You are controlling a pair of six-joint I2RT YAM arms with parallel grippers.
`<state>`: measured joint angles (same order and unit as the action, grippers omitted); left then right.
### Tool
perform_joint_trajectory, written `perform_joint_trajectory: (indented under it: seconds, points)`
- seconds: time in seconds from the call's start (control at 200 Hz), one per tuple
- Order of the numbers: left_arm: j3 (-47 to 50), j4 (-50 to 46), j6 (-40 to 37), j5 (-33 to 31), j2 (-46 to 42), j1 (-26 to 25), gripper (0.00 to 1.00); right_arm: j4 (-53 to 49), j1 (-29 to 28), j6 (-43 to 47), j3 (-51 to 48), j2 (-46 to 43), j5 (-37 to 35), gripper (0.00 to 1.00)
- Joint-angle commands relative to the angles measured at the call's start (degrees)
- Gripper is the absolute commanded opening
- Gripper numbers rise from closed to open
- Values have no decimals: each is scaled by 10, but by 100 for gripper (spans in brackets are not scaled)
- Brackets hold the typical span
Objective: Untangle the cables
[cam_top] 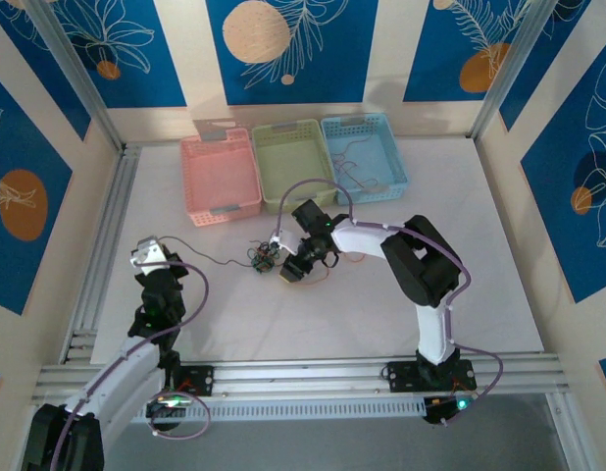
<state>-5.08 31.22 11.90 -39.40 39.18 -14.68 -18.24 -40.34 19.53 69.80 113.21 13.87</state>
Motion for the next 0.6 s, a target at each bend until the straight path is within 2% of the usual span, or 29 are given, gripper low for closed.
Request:
perform_joint_trajectory:
  seconds: [0.0, 0.41, 0.485, 0.595]
  points:
    - [-13, 21, -3, 5, -2, 6, 0, -3, -1, 9, 20, 18, 4, 42]
    - [-13, 22, -3, 5, -2, 6, 0, -5, -25, 16, 50, 66, -42, 41]
    - [-13, 22, -3, 5, -2, 6, 0, -11, -28, 22, 57, 71, -48, 35]
    - [-12, 22, -3, 5, -3, 6, 0, -2, -24, 23, 49, 59, -58, 17]
